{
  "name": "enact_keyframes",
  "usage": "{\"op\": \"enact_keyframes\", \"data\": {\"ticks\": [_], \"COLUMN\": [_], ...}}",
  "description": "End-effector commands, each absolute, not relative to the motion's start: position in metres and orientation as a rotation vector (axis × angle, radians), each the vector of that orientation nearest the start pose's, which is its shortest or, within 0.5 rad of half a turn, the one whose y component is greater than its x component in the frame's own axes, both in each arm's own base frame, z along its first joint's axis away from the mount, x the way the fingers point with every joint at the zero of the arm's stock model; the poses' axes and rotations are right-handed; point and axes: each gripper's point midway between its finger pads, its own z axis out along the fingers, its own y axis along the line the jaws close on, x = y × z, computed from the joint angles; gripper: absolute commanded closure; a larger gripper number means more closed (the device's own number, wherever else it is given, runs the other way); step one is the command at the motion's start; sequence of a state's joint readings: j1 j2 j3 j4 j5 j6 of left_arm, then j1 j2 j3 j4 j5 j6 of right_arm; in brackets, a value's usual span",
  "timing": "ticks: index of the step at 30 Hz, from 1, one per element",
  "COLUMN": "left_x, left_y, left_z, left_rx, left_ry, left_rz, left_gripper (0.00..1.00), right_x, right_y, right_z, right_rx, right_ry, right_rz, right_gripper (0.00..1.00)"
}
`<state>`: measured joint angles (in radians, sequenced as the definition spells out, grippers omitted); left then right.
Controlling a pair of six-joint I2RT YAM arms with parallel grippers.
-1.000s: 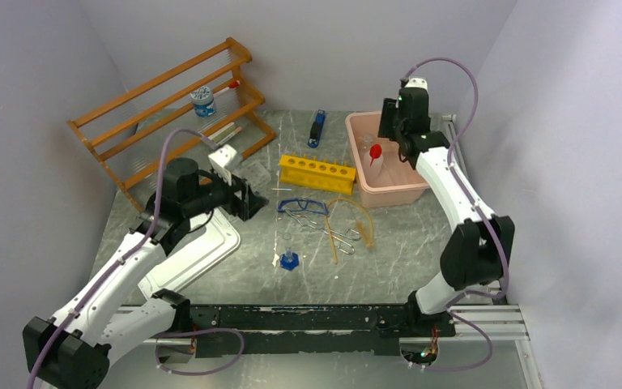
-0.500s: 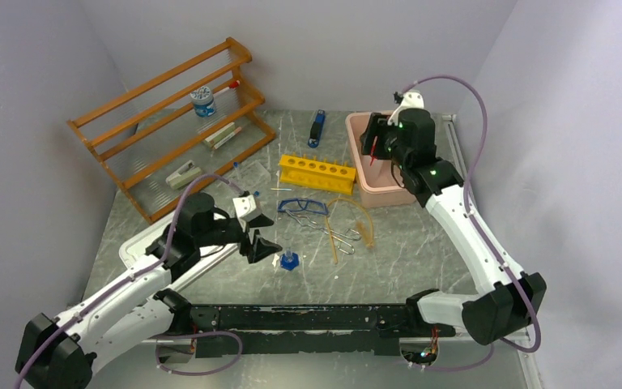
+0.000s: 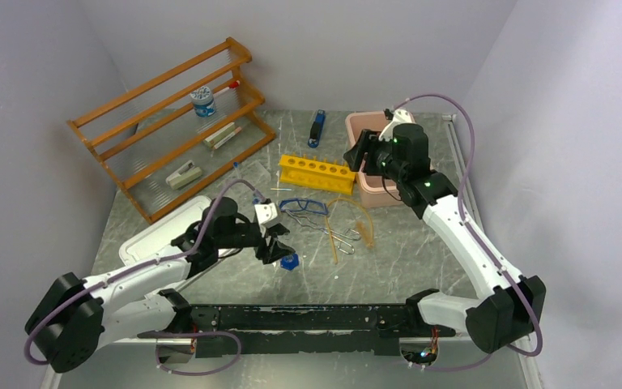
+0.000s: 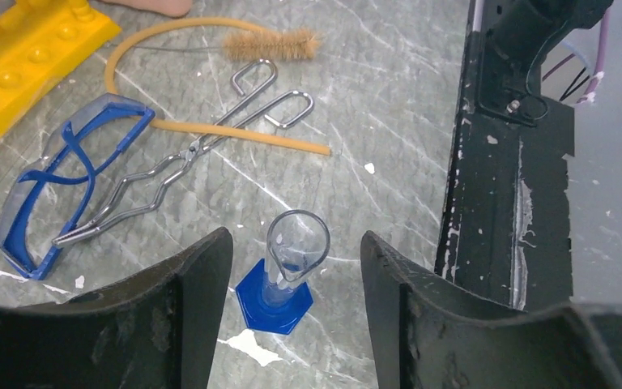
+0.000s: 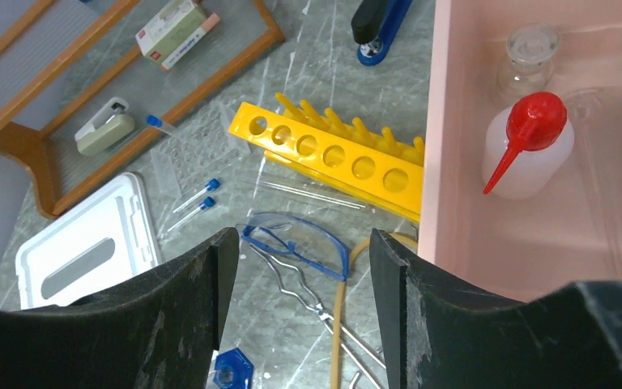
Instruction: Organize the chemistry lab equipment
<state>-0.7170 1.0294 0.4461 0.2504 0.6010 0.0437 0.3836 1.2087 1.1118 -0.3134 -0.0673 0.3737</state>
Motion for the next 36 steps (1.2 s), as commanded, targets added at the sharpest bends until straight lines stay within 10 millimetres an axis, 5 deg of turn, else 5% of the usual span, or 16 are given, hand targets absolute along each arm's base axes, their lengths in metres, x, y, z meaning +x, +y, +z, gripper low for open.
{"op": "enact_keyframes", "data": {"ticks": [1,5,8,14,28,36], "left_x": [0.187,0.174,0.173,0.19,0.24,0.245], "left_y": [-0.293,-0.298,-0.3,-0.3,-0.311,-0.312], "left_z": [0.153,0.138,0.143,0.165,0.252,0.261], "left_rx": [1.151,1.243,1.252,1.172,0.669,0.508], "left_ry": [1.533,1.53,1.505,1.507,1.819,1.884], "left_rz": [-0.948,-0.974,-0.966,-0.898,-0.998,-1.125], "left_gripper": [0.4,0.55,0.73,0.91,0.95,0.95], "right_x": [0.344,0.336,0.328,0.306,0.252,0.23], "right_y": [0.174,0.172,0.175,0.194,0.24,0.254], "right_z": [0.279,0.281,0.28,0.273,0.275,0.259], "right_rx": [-0.075,-0.104,-0.145,-0.299,-0.696,-0.926], "right_ry": [1.95,1.929,1.927,1.914,1.76,1.754], "right_rz": [0.592,0.595,0.616,0.743,1.034,1.083], "right_gripper": [0.37,0.38,0.38,0.38,0.22,0.21]}}
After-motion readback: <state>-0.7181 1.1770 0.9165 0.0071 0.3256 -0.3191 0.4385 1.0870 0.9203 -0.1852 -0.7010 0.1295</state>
